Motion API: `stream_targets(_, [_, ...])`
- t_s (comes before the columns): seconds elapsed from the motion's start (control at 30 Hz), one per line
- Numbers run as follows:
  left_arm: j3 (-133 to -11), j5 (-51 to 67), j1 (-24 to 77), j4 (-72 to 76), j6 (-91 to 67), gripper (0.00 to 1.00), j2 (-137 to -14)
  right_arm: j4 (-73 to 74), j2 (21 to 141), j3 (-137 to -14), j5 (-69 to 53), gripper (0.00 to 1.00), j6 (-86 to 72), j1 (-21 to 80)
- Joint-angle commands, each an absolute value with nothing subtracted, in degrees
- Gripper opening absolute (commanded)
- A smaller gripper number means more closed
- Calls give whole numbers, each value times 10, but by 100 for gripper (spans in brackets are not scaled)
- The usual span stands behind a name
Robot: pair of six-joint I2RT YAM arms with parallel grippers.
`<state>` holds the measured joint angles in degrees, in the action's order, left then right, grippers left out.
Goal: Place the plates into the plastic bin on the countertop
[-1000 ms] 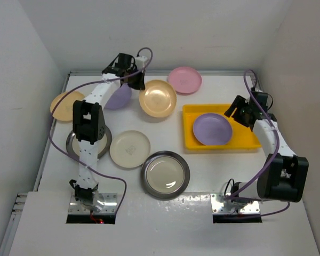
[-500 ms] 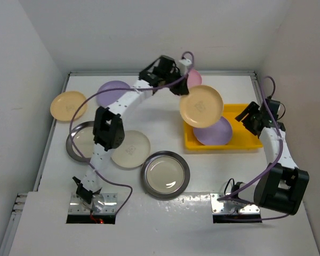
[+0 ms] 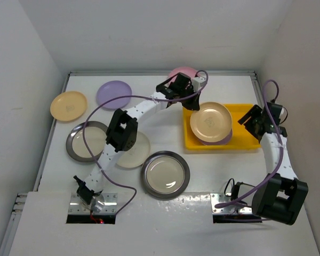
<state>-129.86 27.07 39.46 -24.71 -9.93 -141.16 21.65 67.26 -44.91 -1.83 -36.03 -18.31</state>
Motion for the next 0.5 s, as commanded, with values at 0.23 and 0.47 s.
stream_targets(0.23, [-1292,258,415,-185,-120,6,-1441,210,659,-439,-18,65,-364,-186])
stream_targets(0.47, [-1305,225,415,-178,-100,60,-1441,200,675,-446,-34,69,-351,-179])
